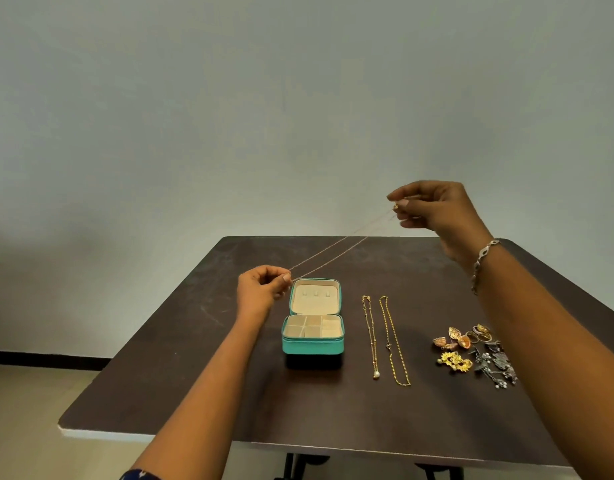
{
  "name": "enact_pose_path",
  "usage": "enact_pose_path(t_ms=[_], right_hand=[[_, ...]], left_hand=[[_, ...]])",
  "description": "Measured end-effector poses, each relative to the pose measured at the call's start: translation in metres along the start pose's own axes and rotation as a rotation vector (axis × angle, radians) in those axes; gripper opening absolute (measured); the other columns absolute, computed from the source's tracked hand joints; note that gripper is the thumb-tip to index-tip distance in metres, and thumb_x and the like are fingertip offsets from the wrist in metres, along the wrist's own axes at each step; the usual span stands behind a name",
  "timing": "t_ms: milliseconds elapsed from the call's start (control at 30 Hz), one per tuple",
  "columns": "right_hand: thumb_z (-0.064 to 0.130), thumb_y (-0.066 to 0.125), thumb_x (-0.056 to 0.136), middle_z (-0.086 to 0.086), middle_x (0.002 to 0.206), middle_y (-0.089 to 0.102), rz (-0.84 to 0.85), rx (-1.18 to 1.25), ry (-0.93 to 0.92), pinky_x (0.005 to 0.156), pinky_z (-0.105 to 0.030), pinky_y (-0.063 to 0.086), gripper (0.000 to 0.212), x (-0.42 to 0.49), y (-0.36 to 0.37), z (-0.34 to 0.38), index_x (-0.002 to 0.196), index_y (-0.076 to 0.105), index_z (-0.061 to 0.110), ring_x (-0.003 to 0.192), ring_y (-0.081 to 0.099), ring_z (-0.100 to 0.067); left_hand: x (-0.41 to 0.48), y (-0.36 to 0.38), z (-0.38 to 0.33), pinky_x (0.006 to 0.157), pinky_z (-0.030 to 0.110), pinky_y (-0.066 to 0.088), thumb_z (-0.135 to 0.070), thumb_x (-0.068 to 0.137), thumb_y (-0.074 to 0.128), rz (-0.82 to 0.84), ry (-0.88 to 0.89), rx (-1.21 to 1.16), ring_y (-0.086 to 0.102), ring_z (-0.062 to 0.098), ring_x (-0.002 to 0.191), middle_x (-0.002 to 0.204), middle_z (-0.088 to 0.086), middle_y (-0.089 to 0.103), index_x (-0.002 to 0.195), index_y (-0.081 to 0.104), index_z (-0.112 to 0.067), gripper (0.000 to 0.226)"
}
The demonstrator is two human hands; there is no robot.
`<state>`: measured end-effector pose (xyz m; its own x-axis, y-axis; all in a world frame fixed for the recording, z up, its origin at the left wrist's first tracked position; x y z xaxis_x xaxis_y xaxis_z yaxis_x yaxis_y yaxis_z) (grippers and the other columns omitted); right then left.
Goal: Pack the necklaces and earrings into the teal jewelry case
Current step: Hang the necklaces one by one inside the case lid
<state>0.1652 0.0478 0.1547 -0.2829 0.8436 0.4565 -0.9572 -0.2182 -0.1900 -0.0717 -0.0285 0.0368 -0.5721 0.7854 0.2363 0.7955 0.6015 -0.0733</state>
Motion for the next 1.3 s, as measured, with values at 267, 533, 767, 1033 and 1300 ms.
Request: enact_pose_path(t_ms=[267, 533, 767, 1033, 1300], right_hand=[[-0.002, 0.060, 0.081, -0.010, 0.075, 0.064, -0.010, 0.034, 0.217, 0.055, -0.017, 0.055, 0.008, -0.039, -0.024, -0.036, 0.081, 0.064, 0.004, 0.062, 0.064, -0.014], [-0.006, 0.061, 0.078, -0.012, 0.069, 0.065, -0.060, 0.130, 0.322, 0.054, -0.020, 0.055, 0.005, -0.083, -0.027, -0.068, 0.079, 0.064, -0.002, 0.059, 0.064, -0.017], [-0.013, 0.061, 0.076, -0.008, 0.054, 0.063, -0.112, 0.172, 0.356, 0.046, -0.018, 0.050, 0.012, -0.121, -0.022, -0.101, 0.072, 0.063, -0.002, 0.047, 0.060, -0.011], [-0.011, 0.065, 0.074, -0.007, 0.060, 0.062, -0.102, 0.062, 0.337, 0.050, -0.017, 0.049, 0.010, -0.151, -0.019, -0.128, 0.072, 0.064, -0.002, 0.056, 0.057, -0.014], [-0.002, 0.070, 0.073, 0.006, 0.069, 0.069, -0.056, -0.243, 0.249, 0.060, -0.008, 0.043, 0.023, -0.163, -0.019, -0.148, 0.066, 0.069, 0.020, 0.068, 0.060, -0.006]], left_hand=[[0.022, -0.003, -0.029, 0.059, 0.017, 0.052, -0.003, 0.086, 0.059, 0.048, 0.021, -0.075, 0.058, 0.013, 0.065, 0.072, 0.004, 0.062, 0.076, 0.063, -0.012, 0.014], [0.049, 0.017, -0.056, 0.053, 0.014, 0.052, -0.004, 0.084, 0.061, 0.262, 0.097, 0.118, 0.058, 0.013, 0.065, 0.072, 0.005, 0.062, 0.092, 0.065, 0.002, 0.010], [0.056, 0.049, -0.061, 0.052, 0.016, 0.050, -0.004, 0.083, 0.063, 0.417, 0.071, 0.269, 0.055, 0.014, 0.059, 0.068, 0.007, 0.060, 0.078, 0.063, -0.004, 0.005], [0.060, 0.101, -0.048, 0.049, 0.015, 0.048, 0.001, 0.081, 0.063, 0.509, 0.079, 0.332, 0.055, 0.012, 0.056, 0.066, 0.007, 0.059, 0.071, 0.058, -0.007, 0.014], [0.062, 0.160, -0.023, 0.059, 0.022, 0.049, 0.001, 0.080, 0.065, 0.547, 0.121, 0.454, 0.056, 0.013, 0.060, 0.067, 0.005, 0.060, 0.087, 0.065, 0.004, 0.007]])
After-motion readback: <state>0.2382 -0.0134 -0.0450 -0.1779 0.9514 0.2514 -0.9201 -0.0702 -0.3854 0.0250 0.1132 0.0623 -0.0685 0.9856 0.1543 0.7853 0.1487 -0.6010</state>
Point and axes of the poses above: each hand's wrist, its own x-axis towards the middle knuckle, its own y-axis out of the palm, z = x × y, the point moved 1 cm from there along x, towards the middle knuckle
